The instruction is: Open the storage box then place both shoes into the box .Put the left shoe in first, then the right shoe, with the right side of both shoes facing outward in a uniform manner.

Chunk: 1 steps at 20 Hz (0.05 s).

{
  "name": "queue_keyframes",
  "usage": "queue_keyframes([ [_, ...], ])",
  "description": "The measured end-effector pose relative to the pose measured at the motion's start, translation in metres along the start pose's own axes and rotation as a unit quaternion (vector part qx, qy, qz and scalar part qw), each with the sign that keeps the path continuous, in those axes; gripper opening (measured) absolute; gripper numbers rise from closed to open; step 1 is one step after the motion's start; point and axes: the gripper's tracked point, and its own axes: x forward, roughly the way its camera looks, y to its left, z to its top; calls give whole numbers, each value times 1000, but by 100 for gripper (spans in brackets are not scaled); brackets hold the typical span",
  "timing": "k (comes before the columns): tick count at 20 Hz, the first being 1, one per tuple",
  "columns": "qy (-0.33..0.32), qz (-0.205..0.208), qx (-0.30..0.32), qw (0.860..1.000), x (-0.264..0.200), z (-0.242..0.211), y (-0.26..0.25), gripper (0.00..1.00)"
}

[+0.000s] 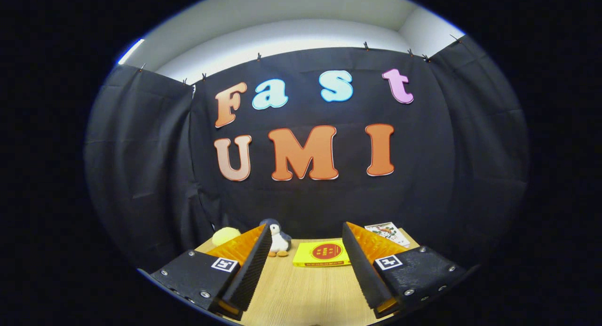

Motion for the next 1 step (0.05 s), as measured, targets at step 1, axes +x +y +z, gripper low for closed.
queue_keyframes([
  [1,-14,-4,2,1000,-1,8,-4,91],
])
